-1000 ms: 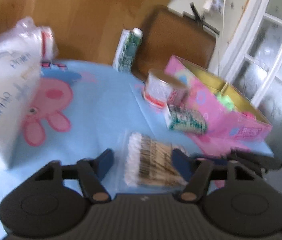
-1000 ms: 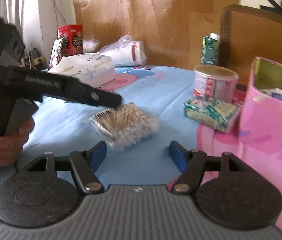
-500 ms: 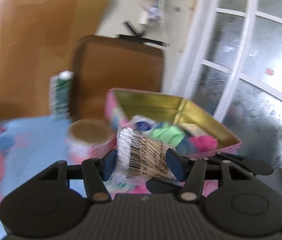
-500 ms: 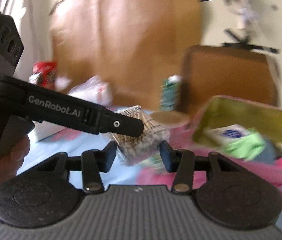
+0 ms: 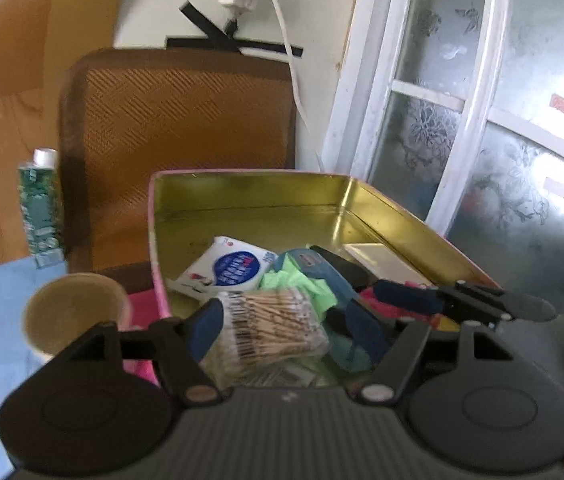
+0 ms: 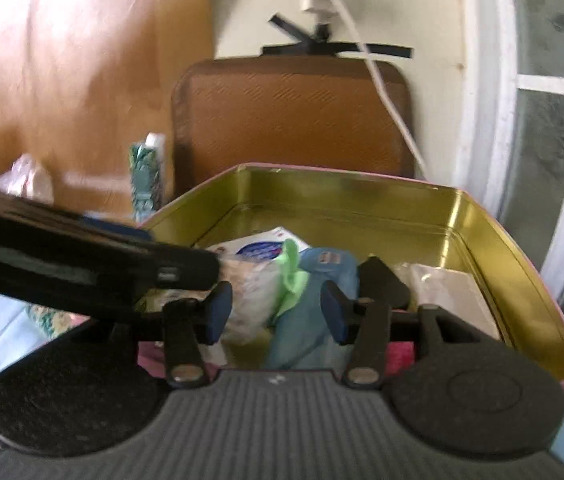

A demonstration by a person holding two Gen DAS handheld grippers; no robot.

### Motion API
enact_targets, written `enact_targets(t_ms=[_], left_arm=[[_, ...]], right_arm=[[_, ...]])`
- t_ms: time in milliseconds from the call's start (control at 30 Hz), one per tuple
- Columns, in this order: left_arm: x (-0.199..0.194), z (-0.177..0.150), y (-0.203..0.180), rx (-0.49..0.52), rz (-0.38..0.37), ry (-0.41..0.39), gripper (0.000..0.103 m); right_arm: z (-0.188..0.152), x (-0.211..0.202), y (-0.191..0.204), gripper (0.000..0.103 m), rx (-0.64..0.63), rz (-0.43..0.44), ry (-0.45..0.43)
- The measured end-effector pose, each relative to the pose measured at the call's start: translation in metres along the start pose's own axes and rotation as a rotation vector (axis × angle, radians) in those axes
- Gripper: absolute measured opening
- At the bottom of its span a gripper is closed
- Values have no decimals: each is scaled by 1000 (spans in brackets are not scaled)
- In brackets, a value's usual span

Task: Organize soft objects
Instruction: 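Carry the cotton swab bag into the pink tin and open the left gripper, then grasp the small green-and-white patterned box with the left gripper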

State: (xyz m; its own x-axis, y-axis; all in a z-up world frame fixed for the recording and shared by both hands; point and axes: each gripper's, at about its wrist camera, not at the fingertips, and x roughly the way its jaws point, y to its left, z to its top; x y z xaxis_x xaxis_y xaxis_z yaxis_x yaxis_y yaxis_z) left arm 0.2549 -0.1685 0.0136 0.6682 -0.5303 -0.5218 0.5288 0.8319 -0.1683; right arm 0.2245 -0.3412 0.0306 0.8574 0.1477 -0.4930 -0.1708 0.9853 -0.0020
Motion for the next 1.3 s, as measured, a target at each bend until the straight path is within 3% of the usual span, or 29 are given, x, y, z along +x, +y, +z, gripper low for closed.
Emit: enact_targets(t_ms=[267,567,733,767,867,933,1167,1300], left_arm=[[-72,-29,38,-65,28,-65,70],[-124,-91,108,-123,272,-37,70],[-134,-115,147,-252,371,-49,70],[-135,-118,153,-287,364,-36,68],[-145,-121,159,-318,326,-94,71],[-146,-122,161,-324,299,-93,71],[-147,-121,154,-291,283,-124,72],[-149,-122,151,-277,282,-134,74]], right_arm=[[0,-35,2,52,97,47,-96],[-1,-46,64,51,42,224,-79],[31,-15,113,51,-60,302,-35],[39,-5,122,51,-70,306,-10],[54,22,137,51,-45,366,103],[52,30,153,51,-120,381,145],[42,72,173,51,-292,301,339],[35,80,182,53,-368,276,394]])
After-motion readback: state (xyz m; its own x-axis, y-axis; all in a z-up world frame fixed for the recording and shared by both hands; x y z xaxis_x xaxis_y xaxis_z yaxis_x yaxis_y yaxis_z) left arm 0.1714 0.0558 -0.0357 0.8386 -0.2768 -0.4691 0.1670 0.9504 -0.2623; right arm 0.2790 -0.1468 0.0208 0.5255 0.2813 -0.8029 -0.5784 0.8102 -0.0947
